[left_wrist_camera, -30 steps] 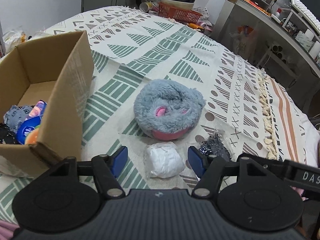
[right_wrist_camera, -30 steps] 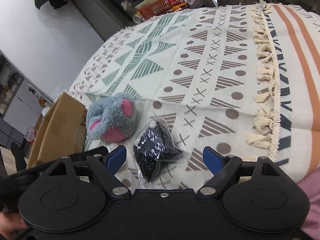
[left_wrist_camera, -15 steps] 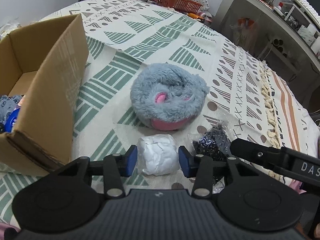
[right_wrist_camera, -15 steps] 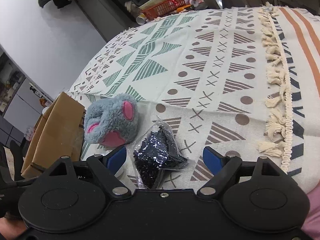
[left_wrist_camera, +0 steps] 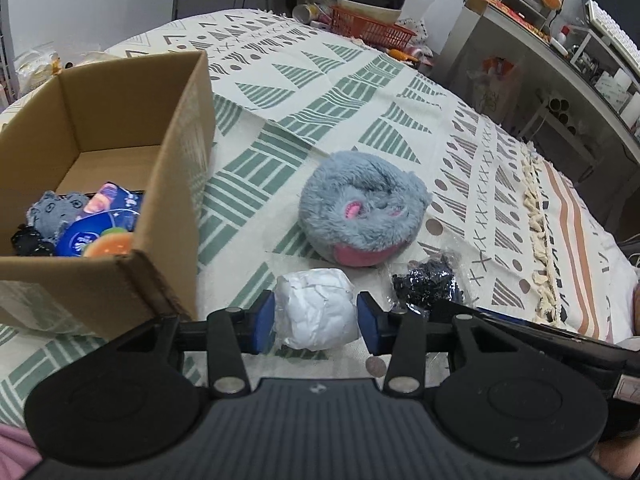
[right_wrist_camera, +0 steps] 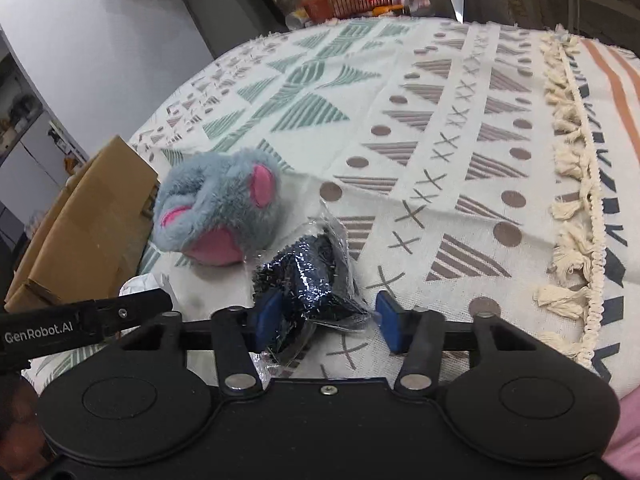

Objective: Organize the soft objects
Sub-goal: 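Grasp the white wrapped ball with the left tool while the right tool grasps the black sequin bag, then carry the wrapped ball and sequin bag into the cardboard box and open both tools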

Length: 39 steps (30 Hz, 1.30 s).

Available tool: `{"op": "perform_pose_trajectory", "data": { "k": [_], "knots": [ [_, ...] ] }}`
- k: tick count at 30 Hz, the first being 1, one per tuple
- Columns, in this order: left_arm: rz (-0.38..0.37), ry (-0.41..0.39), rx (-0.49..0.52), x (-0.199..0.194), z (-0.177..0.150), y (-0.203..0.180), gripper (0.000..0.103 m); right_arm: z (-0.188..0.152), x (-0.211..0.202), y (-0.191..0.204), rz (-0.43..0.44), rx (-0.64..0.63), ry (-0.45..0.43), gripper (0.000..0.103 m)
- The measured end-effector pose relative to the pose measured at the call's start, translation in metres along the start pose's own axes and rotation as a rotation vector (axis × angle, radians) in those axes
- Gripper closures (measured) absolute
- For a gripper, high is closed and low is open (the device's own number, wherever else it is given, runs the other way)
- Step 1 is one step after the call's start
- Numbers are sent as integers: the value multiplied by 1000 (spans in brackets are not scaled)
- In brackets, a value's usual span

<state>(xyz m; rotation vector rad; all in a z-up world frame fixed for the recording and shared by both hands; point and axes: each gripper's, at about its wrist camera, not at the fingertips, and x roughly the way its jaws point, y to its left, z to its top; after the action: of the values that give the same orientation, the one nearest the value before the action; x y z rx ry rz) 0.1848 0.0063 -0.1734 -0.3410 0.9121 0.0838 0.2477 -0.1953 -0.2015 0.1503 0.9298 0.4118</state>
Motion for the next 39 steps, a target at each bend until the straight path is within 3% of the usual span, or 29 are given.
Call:
{"op": "perform_pose_trajectory", "data": {
  "k": [3, 8, 17, 39],
  "knots": [
    [-10, -17, 0, -8, 0, 2, 59, -1, -10, 4, 0, -15, -22, 74],
    [-26, -49, -6, -23, 3, 5, 59, 0, -26, 4, -26, 14, -40, 81],
    [-58, -121, -22, -52, 13, 10, 59, 0, -55, 10, -27, 80, -57, 82],
    [-54, -254, -64, -106, 39, 51, 59, 29, -99, 81, 2, 20, -170, 82]
  ]
}}
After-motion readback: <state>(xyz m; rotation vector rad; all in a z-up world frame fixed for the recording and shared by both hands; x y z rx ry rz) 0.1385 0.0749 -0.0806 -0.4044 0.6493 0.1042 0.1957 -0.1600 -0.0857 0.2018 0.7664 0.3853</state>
